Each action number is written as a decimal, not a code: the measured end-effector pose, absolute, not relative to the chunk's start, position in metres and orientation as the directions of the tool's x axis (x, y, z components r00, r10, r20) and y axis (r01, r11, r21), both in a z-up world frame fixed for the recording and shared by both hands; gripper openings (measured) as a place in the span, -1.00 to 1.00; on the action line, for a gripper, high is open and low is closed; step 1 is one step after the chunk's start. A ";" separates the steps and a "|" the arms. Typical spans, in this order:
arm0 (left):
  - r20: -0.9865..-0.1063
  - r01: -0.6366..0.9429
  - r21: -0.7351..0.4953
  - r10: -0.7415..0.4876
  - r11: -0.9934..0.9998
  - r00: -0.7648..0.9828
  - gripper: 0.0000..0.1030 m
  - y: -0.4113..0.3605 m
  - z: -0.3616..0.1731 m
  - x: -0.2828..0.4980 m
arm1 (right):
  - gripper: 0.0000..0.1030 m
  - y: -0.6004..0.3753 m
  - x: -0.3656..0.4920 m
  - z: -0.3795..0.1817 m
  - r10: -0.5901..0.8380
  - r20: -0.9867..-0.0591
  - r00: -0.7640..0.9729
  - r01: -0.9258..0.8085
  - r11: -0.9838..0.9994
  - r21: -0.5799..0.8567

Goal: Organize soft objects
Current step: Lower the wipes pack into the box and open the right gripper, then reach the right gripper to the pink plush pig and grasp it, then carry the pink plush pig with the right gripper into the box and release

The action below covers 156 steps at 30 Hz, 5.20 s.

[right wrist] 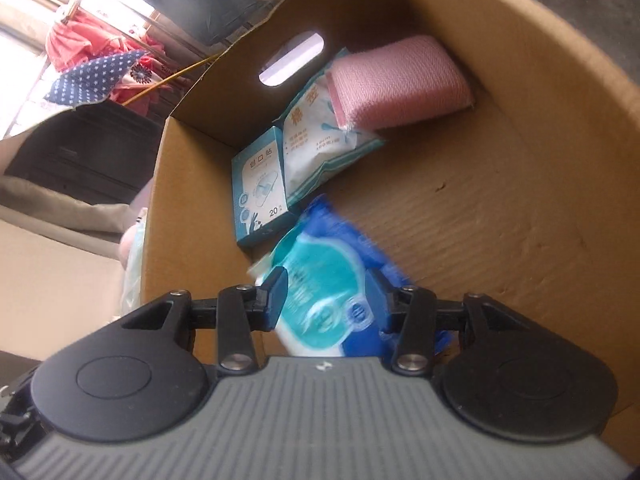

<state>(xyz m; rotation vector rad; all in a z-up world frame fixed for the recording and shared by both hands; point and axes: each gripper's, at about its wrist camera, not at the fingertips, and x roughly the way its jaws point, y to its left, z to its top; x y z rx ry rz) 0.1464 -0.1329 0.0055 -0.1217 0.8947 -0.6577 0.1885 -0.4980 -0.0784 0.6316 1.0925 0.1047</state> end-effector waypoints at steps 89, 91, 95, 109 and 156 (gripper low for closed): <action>-0.679 0.177 0.037 -0.105 0.984 0.726 0.41 0.040 -0.046 0.241 | 0.53 -0.169 0.372 -0.060 0.687 -0.676 0.266 0.084 0.683 0.726; -0.702 0.171 0.032 -0.100 0.985 0.705 0.41 0.040 -0.056 0.258 | 0.53 -0.162 0.387 -0.078 0.675 -0.695 0.249 0.108 0.693 0.712; -0.734 0.160 -0.002 -0.110 0.987 0.670 0.41 0.042 -0.069 0.281 | 0.53 -0.147 0.408 -0.107 0.664 -0.715 0.220 0.134 0.705 0.696; -0.788 0.107 -0.098 -0.143 0.989 0.598 0.03 0.050 -0.067 0.293 | 0.20 -0.146 0.401 -0.122 0.669 -0.711 0.217 0.167 0.692 0.703; -0.701 0.259 -0.171 -0.302 0.951 0.646 0.35 0.012 0.003 0.077 | 0.57 -0.384 0.225 -0.014 -0.030 -0.921 0.388 0.013 1.000 -0.027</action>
